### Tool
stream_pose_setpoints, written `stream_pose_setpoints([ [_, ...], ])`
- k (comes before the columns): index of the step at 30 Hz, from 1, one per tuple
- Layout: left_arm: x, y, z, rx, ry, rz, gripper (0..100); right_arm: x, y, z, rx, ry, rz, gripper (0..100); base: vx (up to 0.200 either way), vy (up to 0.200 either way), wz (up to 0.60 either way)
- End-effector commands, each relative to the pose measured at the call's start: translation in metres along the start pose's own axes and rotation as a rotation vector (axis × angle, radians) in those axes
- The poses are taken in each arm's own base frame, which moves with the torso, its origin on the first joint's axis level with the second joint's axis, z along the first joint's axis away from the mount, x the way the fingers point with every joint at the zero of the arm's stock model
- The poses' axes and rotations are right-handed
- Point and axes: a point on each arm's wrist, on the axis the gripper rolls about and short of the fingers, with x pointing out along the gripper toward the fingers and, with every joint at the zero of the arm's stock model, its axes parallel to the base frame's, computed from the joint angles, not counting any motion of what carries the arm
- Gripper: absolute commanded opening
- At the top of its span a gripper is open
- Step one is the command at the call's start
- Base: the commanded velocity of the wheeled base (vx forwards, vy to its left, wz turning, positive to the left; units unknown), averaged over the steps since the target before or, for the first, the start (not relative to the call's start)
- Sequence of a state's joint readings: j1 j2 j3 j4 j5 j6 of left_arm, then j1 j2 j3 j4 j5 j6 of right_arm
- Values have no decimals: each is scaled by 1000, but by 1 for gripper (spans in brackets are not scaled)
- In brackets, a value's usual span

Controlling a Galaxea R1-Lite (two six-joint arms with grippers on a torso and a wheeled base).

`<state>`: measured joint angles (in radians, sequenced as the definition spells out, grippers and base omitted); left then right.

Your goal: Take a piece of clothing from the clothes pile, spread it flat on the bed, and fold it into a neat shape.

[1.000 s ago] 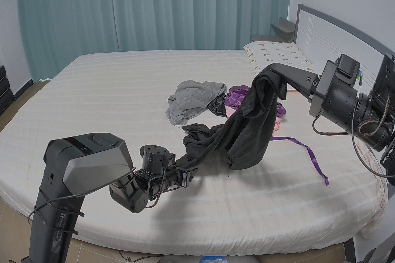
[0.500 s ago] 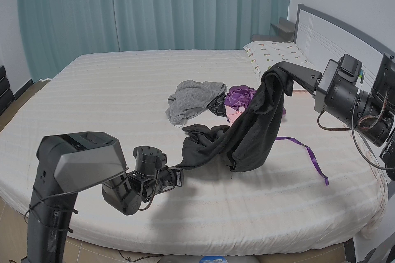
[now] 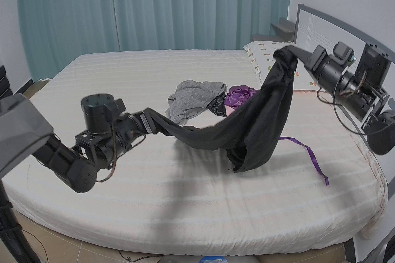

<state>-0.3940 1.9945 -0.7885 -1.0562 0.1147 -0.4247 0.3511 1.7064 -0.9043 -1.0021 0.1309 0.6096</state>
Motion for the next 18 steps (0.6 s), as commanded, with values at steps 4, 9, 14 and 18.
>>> stream_pose_setpoints([
  [4,-64,-14,67,-103,-216,-11,0,10,-7,8,-22,-111,-33,0,0,0,0],
  [9,-46,-4,36,-243,-118,30,0,0,-40,-48,47,96,-126,0,0,0,0],
  [14,-47,-1,13,-286,-33,47,0,4,-53,-75,128,141,-147,0,0,0,0],
  [18,-48,-5,-10,-317,48,50,0,7,-63,-98,162,175,-172,0,0,0,0],
])
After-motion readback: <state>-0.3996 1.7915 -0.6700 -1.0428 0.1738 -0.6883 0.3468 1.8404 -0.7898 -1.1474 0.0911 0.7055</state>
